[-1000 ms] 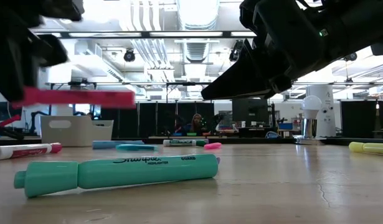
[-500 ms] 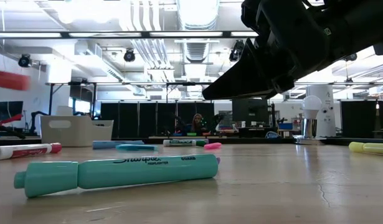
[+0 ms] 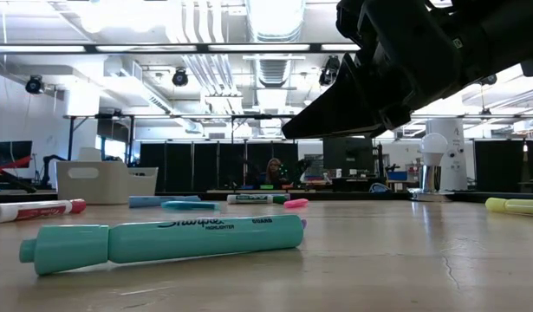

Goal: Pick & Place Markers
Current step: Put the red marker pen into the black bin

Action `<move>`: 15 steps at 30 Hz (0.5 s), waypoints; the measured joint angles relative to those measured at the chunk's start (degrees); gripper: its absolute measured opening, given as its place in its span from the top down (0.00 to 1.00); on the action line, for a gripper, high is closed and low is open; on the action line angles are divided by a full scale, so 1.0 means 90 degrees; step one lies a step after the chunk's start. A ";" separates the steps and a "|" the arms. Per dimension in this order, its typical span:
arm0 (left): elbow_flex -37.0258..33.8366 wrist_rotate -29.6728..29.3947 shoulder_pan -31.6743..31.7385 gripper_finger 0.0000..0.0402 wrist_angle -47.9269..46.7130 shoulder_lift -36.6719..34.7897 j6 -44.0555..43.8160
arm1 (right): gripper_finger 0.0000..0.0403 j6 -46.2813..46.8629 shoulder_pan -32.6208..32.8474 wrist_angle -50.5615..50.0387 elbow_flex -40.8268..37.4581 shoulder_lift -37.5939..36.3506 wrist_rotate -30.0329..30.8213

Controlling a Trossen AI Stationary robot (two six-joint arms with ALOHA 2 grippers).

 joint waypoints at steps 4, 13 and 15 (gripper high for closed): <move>0.0077 0.0054 -0.0011 0.87 -0.0113 0.0128 -0.0047 | 0.98 0.0000 0.0000 0.0000 0.0000 0.0000 0.0000; 0.0081 0.0110 0.0002 0.87 -0.0102 0.0177 -0.0054 | 0.98 0.0000 0.0000 -0.0002 0.0000 0.0000 0.0000; 0.0081 0.0134 0.0020 0.86 -0.0100 0.0177 -0.0070 | 0.98 0.0000 0.0000 -0.0002 0.0000 0.0000 0.0000</move>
